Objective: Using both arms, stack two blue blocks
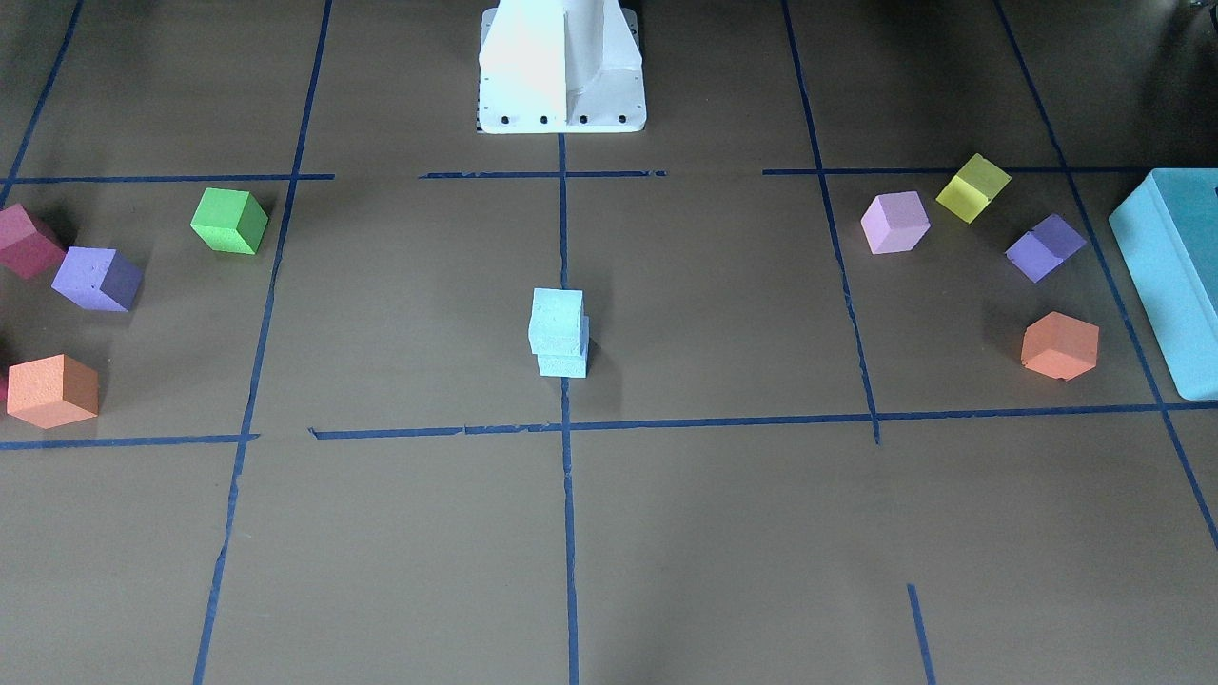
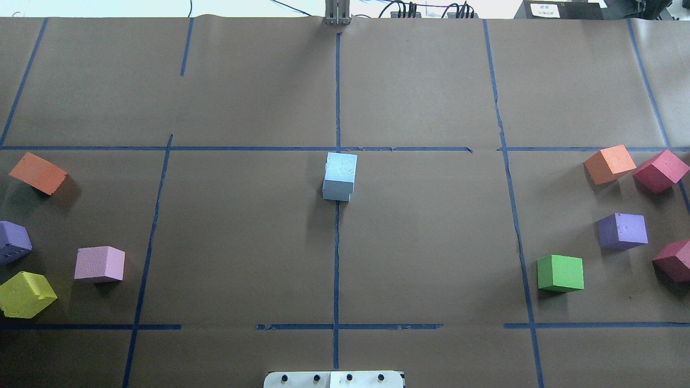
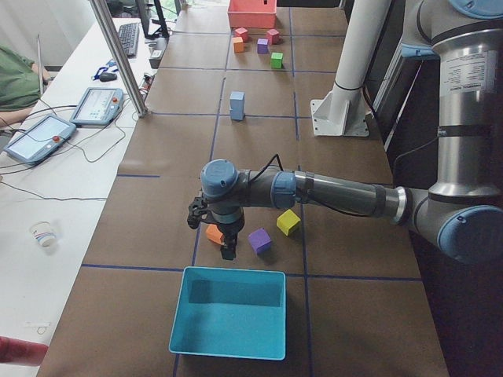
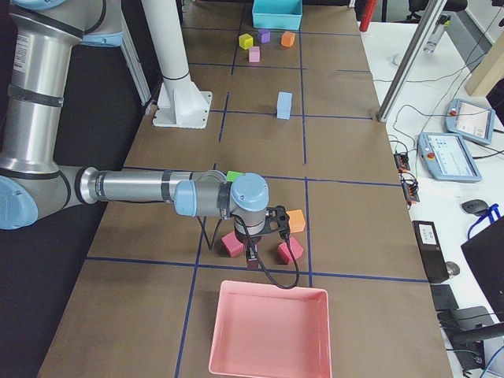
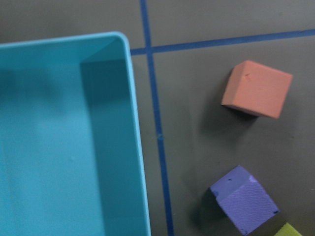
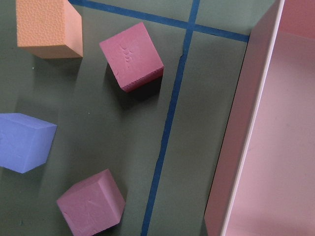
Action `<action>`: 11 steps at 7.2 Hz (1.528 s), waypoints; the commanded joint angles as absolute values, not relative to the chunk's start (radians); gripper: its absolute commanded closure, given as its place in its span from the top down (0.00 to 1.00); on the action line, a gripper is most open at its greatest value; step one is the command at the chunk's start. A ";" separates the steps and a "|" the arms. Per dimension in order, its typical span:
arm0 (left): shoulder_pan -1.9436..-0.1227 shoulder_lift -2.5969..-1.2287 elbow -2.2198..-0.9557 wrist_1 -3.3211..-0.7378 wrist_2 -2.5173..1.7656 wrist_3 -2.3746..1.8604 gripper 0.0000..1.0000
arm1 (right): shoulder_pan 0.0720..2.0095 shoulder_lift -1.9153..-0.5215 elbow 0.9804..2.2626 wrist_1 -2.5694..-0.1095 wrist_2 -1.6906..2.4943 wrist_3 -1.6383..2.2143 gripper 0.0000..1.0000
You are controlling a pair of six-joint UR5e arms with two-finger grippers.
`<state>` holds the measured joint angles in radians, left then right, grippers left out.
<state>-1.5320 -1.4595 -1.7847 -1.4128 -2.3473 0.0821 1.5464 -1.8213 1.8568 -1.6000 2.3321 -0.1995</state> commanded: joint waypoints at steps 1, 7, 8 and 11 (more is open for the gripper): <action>-1.539 -1.454 -1.763 -1.411 -2.345 0.078 1.00 | 1.539 -1.819 1.856 -1.600 2.333 -0.199 1.00; -1.536 -1.413 -1.747 -1.462 -2.342 0.104 1.00 | 1.520 -1.816 1.856 -1.600 2.333 -0.204 1.00; -1.534 -1.413 -1.744 -1.462 -2.342 0.103 1.00 | 1.520 -1.818 1.856 -1.600 2.333 -0.204 1.00; -1.534 -1.413 -1.744 -1.463 -2.342 0.101 1.00 | 1.520 -1.816 1.856 -1.600 2.333 -0.204 1.00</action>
